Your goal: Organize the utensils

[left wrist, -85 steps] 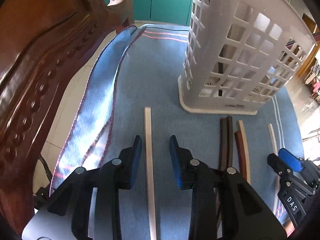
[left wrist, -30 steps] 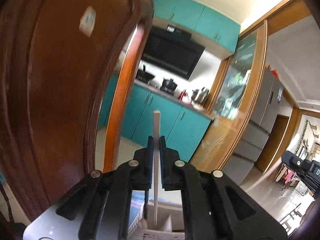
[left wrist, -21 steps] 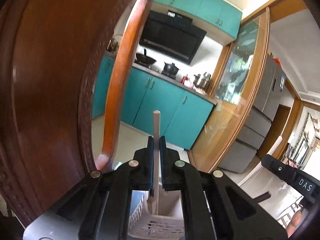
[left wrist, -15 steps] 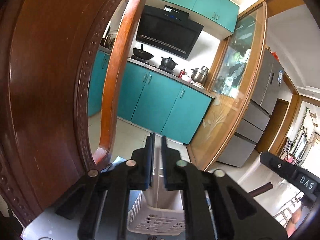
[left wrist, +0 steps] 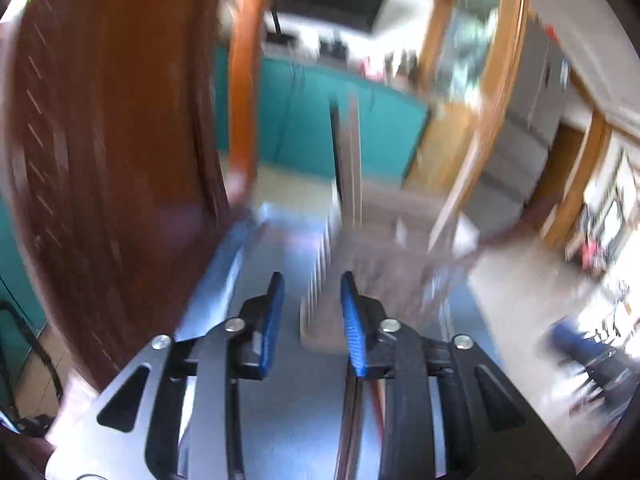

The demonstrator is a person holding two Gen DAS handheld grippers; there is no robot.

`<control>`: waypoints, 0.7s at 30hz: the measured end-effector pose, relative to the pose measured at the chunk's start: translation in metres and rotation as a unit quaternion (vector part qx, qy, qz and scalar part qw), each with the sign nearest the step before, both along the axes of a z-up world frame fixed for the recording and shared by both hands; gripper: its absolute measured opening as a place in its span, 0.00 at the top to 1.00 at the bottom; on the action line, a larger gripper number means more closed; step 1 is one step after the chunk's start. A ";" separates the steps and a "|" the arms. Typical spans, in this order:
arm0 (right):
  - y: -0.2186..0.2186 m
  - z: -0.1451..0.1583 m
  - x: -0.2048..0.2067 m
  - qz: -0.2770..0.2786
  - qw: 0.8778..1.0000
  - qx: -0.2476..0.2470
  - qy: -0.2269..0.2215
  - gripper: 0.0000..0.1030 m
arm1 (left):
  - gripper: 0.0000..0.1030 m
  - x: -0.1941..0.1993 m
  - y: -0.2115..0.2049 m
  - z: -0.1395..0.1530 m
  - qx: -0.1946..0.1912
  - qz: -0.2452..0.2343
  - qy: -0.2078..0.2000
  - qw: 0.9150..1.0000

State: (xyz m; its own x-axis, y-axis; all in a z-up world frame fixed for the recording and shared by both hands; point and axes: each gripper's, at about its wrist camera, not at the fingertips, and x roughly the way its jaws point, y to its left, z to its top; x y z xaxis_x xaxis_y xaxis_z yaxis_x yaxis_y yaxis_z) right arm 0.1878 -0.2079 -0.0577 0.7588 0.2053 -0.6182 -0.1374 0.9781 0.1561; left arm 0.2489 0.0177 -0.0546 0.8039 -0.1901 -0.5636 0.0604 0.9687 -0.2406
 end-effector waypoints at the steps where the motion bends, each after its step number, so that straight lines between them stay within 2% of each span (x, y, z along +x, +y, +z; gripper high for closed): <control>1: 0.004 -0.021 0.010 0.006 0.999 0.004 0.041 0.75 | 0.72 0.004 -0.003 -0.008 0.007 -0.007 0.022 1.000; 3: 0.013 -0.062 0.029 0.021 0.993 0.015 0.116 0.75 | 0.72 0.011 -0.007 -0.022 0.026 -0.008 0.055 0.998; 6: 0.025 -0.091 0.040 0.024 0.987 0.005 0.156 0.75 | 0.72 0.017 -0.007 -0.036 0.041 -0.005 0.086 0.995; 11: 0.036 -0.107 0.047 0.026 0.984 -0.003 0.178 0.75 | 0.72 0.018 -0.005 -0.047 0.046 -0.006 0.107 0.993; 18: 0.038 -0.105 0.061 0.005 0.984 -0.004 0.178 0.75 | 0.70 0.021 -0.008 -0.056 0.046 -0.006 0.123 0.991; 21: 0.045 -0.100 0.070 -0.001 0.984 -0.026 0.174 0.75 | 0.68 0.021 -0.008 -0.058 0.050 -0.006 0.127 0.991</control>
